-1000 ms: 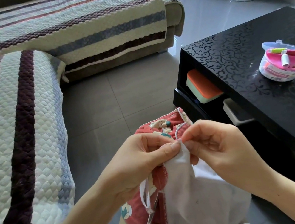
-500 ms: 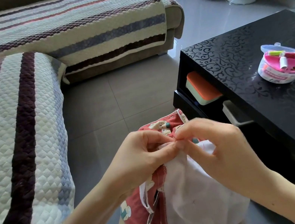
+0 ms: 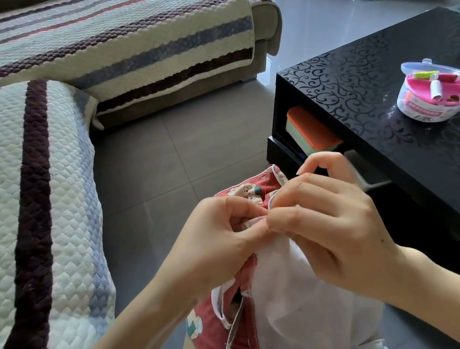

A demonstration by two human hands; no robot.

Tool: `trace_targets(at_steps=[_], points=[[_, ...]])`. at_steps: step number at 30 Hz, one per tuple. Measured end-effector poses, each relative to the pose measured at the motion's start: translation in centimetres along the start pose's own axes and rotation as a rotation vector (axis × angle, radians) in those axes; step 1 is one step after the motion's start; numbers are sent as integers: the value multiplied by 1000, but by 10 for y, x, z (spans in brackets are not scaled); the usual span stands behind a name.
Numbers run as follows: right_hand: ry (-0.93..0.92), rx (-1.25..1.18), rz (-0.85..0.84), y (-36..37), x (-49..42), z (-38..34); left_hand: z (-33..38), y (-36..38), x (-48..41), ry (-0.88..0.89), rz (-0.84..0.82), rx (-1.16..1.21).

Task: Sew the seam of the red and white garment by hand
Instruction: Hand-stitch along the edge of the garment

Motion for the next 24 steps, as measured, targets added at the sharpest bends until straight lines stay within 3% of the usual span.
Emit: trace_targets(at_steps=[5,9,11,15,17,21,24], points=[[125,-206,94,-2,4,15,0,-1,-5,-101,-3,8],[100,-303,168,-14,-11,14,-25,1,-12,-211,83,-87],[287,-443,193,-6,-4,37,-32,7,-13,-260,17,-42],[900,-1239,297,41,27,71,-29,8,-10,-275,-91,104],[1103,-1425,333,52,40,82,-26,7,-6,-280,-135,146],[1231,-1365,350,57,64,131,-22,4,-1,-277,-211,225],[1276,-993,331,52,91,190,-20,1,4,-274,-252,238]])
Point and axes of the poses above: each hand's wrist, its own x-axis away from the middle knuckle, its own y-axis out of the palm, z = x × y, the point moved 9 cm from there along -x, towards the middle knuckle, and after that the axes turned 14 degrees about -y, right-handed, at the moved point
